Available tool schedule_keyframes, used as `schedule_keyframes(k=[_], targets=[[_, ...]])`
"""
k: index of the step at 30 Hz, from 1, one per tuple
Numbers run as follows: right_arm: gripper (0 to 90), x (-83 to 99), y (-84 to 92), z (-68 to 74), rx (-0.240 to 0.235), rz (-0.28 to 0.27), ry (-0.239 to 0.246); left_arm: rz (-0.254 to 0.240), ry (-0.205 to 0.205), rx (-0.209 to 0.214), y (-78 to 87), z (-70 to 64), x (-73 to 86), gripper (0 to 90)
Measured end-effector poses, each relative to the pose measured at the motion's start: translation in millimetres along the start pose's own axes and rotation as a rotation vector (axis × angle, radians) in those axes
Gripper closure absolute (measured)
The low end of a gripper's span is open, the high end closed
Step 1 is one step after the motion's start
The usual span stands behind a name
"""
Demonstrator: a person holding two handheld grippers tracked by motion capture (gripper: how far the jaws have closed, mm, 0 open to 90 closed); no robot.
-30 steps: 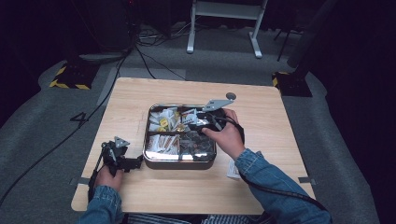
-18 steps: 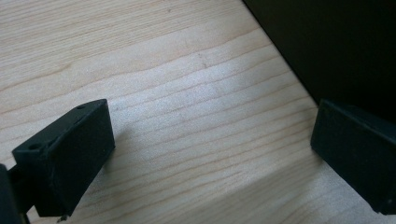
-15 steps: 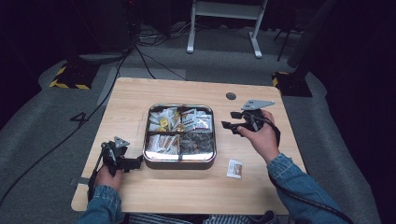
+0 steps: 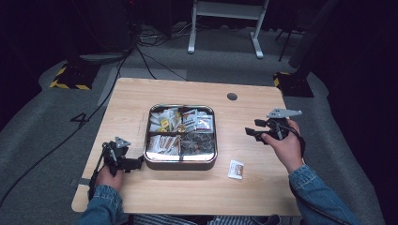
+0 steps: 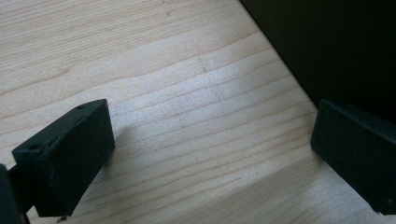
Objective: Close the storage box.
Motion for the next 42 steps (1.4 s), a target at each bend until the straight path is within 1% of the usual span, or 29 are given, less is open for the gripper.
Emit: schedule_keyframes(k=[3, 5, 6, 8, 10, 16, 20, 21, 24, 26, 27, 29, 31, 33, 37, 42], targets=[[39.3, 8.0, 5.4, -2.5, 0.001, 0.015, -0.012, 0.001, 0.000, 0.000, 0.0, 0.0, 0.0, 0.0], [39.0, 16.7, 7.9, -3.9, 0.002, 0.050, -0.025, 0.001, 0.000, 0.000, 0.0, 0.0, 0.0, 0.0], [39.0, 19.0, 8.3, -4.0, 0.000, 0.060, -0.029, 0.001, -0.001, -0.001, 0.1, 0.0, 0.0, 0.0], [39.0, 29.8, 9.9, -5.8, -0.003, 0.089, -0.041, 0.001, 0.000, -0.002, 0.2, -0.1, 0.1, 0.0], [39.0, 38.6, 11.4, -8.2, 0.001, 0.099, -0.046, 0.002, 0.002, -0.001, 0.2, -0.4, 0.1, 0.0], [38.7, 61.3, 16.4, -14.7, 0.010, 0.116, -0.082, 0.001, 0.001, -0.003, 0.2, -0.2, 0.1, 0.0], [38.6, 74.9, 19.3, -18.4, 0.024, 0.117, -0.090, 0.001, 0.001, -0.003, 0.2, -0.2, 0.1, 0.0], [38.6, 78.6, 19.9, -18.4, 0.021, 0.120, -0.098, 0.002, 0.002, -0.001, 0.2, -0.3, 0.1, 0.0], [38.3, 89.5, 19.4, -18.5, 0.011, 0.115, -0.100, 0.002, 0.001, -0.003, 0.2, -0.2, 0.1, 0.0], [38.1, 97.2, 18.4, -18.6, 0.010, 0.114, -0.085, 0.001, 0.001, -0.003, 0.2, -0.2, 0.0, 0.0], [37.9, 101.0, 17.8, -18.5, 0.008, 0.107, -0.083, 0.001, 0.001, -0.003, 0.2, -0.2, 0.0, 0.0], [37.9, 109.0, 16.6, -17.3, 0.004, 0.095, -0.096, 0.001, 0.001, -0.003, 0.2, -0.2, 0.1, 0.0], [38.0, 115.6, 15.4, -17.1, 0.006, 0.086, -0.091, 0.001, 0.001, -0.002, 0.2, -0.2, 0.1, 0.0], [38.0, 118.4, 15.7, -17.4, 0.004, 0.082, -0.087, 0.001, 0.001, -0.002, 0.2, -0.2, 0.0, 0.0], [37.7, 121.3, 18.0, -17.5, 0.008, 0.066, -0.094, 0.001, 0.000, -0.002, 0.2, -0.1, 0.0, 0.0], [37.6, 130.5, 14.5, -17.6, 0.011, 0.083, -0.096, 0.001, 0.001, -0.002, 0.1, -0.1, 0.0, 0.0]])
Point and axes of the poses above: each handheld gripper's, and its own axes: y roughly backward along the jaws, x roughly out of its underside, z roughly to its left, the point moved 4 cm from there along -y, roughly forward along the jaws, and after that the axes turned 4 degrees about -y, right-handed, at the moved point
